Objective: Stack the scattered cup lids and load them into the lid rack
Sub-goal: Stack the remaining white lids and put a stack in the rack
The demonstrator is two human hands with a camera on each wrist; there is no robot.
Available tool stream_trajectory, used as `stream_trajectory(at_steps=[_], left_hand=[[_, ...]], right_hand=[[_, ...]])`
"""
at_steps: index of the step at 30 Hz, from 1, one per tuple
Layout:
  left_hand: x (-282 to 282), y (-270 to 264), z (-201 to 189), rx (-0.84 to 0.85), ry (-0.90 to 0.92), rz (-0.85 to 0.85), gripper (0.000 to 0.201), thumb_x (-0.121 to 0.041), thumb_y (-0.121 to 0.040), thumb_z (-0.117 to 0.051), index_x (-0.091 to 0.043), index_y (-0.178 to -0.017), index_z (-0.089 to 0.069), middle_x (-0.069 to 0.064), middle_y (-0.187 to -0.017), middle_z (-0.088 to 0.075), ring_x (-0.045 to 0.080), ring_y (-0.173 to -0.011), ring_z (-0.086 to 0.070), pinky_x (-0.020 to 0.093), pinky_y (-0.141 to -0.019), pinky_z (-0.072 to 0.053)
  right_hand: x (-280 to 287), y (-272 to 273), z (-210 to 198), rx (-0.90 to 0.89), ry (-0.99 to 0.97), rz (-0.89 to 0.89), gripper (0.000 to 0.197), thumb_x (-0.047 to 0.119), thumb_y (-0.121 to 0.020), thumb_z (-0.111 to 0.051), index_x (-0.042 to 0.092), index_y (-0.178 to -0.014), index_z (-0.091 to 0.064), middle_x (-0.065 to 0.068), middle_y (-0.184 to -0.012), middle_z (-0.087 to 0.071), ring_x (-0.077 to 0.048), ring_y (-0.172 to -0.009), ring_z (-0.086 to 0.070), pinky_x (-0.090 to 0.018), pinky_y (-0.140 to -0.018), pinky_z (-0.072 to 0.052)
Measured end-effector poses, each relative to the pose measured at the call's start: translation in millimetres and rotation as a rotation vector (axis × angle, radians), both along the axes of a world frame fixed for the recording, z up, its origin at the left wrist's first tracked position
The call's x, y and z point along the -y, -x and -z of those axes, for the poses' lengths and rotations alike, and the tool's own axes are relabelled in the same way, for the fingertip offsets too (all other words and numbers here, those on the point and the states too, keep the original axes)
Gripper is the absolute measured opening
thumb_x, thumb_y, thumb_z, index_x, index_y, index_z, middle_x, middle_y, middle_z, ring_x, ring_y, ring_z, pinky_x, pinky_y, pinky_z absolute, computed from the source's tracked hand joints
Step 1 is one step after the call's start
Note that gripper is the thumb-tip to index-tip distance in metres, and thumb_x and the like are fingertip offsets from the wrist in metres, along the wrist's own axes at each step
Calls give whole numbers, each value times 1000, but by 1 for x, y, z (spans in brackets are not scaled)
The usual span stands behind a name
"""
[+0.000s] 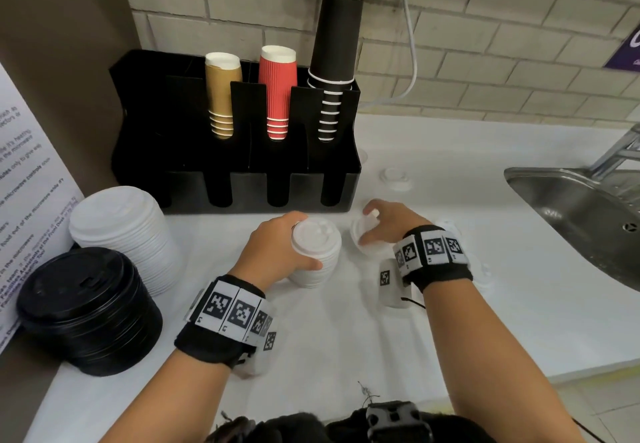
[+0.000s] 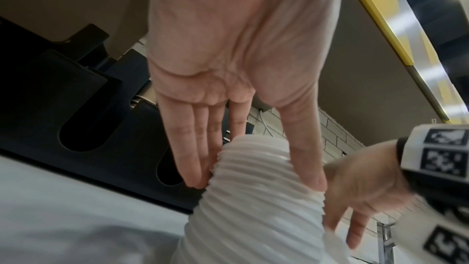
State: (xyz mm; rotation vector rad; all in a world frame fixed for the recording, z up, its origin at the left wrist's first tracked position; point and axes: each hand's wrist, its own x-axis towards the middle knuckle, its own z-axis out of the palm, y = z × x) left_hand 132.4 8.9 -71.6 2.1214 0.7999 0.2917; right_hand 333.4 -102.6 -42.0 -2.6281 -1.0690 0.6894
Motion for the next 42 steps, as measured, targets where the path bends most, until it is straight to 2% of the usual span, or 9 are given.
stream_trajectory(at_steps=[4,7,12,19,26,30,32,36,42], left_hand=[[1,2,-2,5,8,10,70,-25,-63,-89,-28,-124,-55,-5,-112,-61,19,-104,-57,34,-90,-48],[2,1,-3,-7,4,16,87,-28,-62,-90,-25,-136,-43,-8,-111,-58,22,-106,-58,34,-89,-49],[2,-2,-1,34,8,-3,129,-25,-60,-92,-20,-153,-3,-24,-88,-50,13,-92,-60,26,-80,-45],[1,-3,1,37,28,-9,134,-23,-61,-91,-21,-154,6,-16,-87,-61,-1,-80,-57,17,-67,-43],[2,-1,0,47,9,1,125,-24,-61,-90,-21,-154,-6,-25,-83,-51,5,-83,-60,20,-70,-45],[3,1,-2,39,-3,31,68,-26,-63,-86,-22,-124,-57,-12,-95,-64,16,-96,-63,32,-82,-53],[2,0,-2,41,0,44,50,-27,-65,-84,-21,-110,-64,-5,-96,-68,17,-95,-63,31,-80,-53],[3,-3,-5,20,-1,37,65,-26,-65,-88,-21,-125,-62,-3,-115,-65,19,-107,-59,39,-93,-51],[6,-3,-3,26,5,22,62,-23,-66,-88,-23,-123,-63,-5,-119,-65,18,-111,-57,41,-98,-47]], right_hand=[[2,12,-5,-165,-444,22,46,32,-73,-79,29,-109,-51,8,-102,-56,-4,-84,-57,-18,-61,-41],[7,34,-7,-230,-653,-50,35,28,-73,-78,37,-98,-56,12,-99,-59,7,-75,-58,-7,-60,-44],[4,64,-1,-40,-616,-221,47,27,-71,-80,31,-114,-62,2,-115,-57,-7,-99,-53,-15,-84,-40],[-5,77,0,77,-483,-310,45,27,-70,-81,29,-113,-67,1,-116,-51,-18,-112,-47,-29,-98,-41],[-5,77,4,63,-484,-297,45,26,-71,-81,27,-114,-68,1,-118,-53,-14,-108,-52,-25,-95,-42],[-4,77,10,23,-492,-251,46,26,-72,-80,26,-116,-68,2,-119,-54,-13,-108,-52,-21,-92,-41],[-2,77,12,-8,-489,-243,46,28,-74,-80,25,-117,-66,3,-120,-55,-12,-109,-52,-18,-88,-40],[18,62,10,-72,-498,-100,40,33,-88,-67,22,-125,-60,-1,-128,-57,-14,-112,-56,-21,-90,-43],[73,23,9,138,92,171,71,43,-78,-74,22,-138,-44,-7,-138,-47,-28,-130,-39,-37,-105,-37]])
